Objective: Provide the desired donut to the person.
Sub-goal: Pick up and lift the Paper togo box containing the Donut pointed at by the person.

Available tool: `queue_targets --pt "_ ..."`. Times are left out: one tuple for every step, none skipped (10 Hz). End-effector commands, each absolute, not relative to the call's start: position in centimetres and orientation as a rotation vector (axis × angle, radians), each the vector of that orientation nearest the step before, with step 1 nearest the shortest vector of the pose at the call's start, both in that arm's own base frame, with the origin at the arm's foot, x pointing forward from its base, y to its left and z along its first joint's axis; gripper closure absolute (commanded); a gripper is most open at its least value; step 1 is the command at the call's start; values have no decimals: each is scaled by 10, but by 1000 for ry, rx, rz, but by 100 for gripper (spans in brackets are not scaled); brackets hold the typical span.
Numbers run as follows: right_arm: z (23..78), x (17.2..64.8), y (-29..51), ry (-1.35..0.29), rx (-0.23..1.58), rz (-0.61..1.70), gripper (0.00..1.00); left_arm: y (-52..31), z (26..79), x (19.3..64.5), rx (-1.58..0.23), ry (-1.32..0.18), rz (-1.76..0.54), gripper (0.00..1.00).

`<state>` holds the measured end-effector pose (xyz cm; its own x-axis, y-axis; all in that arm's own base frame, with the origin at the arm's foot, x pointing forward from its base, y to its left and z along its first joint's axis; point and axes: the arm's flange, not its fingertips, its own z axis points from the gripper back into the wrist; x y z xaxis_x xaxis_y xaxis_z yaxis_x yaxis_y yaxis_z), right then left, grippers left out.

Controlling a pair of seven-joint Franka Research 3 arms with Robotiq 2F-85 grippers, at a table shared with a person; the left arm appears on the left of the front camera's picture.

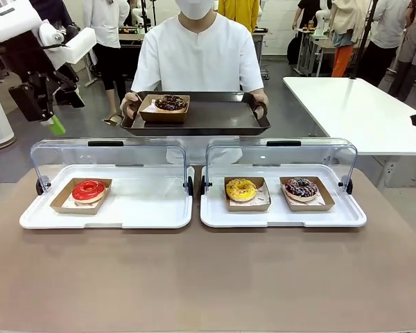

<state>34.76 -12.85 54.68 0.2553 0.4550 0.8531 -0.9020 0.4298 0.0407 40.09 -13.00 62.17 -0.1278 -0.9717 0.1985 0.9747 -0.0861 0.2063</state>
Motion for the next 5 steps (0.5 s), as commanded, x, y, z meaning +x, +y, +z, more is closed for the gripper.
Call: queue_targets --pt "546 349 -128 -907 618 1004 0 -129 624 403 -11 -318 -1662 0" --pt "546 349 -128 -907 618 1004 0 -129 624 403 -11 -318 -1662 0" --pt "546 349 -128 -907 618 1004 0 -129 624 403 -11 -318 -1662 0" --pt "546 349 -128 -907 618 1004 0 -130 622 401 -11 -328 -1668 0" --pt "546 349 -128 -907 618 1004 0 -94 628 415 -82 -349 -1467 0"
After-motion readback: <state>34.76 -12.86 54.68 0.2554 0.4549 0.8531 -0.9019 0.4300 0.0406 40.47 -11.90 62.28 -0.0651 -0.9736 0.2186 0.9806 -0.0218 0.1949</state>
